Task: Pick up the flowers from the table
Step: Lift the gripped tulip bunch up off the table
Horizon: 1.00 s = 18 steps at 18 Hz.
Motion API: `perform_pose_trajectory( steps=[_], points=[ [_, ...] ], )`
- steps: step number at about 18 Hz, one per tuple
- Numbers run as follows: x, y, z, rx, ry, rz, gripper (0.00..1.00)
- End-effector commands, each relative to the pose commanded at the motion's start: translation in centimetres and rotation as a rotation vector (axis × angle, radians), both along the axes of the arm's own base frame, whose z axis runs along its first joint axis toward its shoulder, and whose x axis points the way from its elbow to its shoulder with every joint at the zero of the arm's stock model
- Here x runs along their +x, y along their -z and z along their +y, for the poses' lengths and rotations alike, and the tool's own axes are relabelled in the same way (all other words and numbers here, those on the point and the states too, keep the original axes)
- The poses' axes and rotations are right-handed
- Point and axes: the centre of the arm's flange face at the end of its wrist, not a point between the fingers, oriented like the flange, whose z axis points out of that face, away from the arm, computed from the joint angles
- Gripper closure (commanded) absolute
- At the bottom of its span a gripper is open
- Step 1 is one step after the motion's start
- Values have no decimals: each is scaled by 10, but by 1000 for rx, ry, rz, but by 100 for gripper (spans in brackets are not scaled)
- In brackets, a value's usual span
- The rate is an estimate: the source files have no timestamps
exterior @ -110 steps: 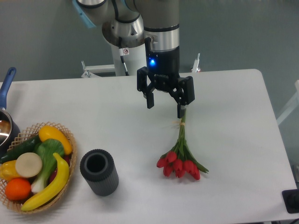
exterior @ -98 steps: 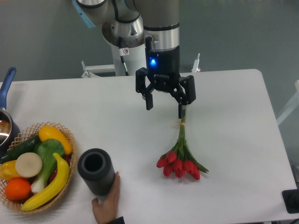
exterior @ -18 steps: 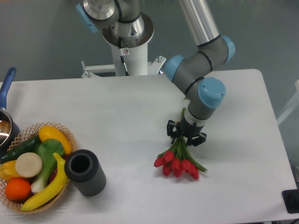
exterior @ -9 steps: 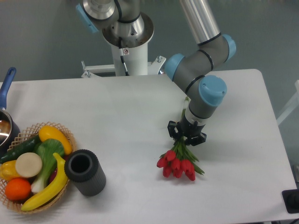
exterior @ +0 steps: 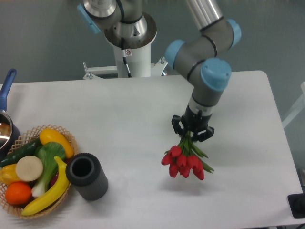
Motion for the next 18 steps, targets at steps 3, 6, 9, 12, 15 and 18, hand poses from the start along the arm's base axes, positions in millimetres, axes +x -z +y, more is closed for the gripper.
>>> perform_pose_trajectory(
  steps=[3,6,9,12,15,18],
  points=[
    [11,-65,4,135,-19,45,64],
    [21,-130,9,279,-13,79,64],
    [26,-165,19,401,14,59,64],
    [30,-181,26,494,62,38,64],
    [35,-181,28,594,111,-8,64],
    [31,-186,23,644,120,-28,64]
  ],
)
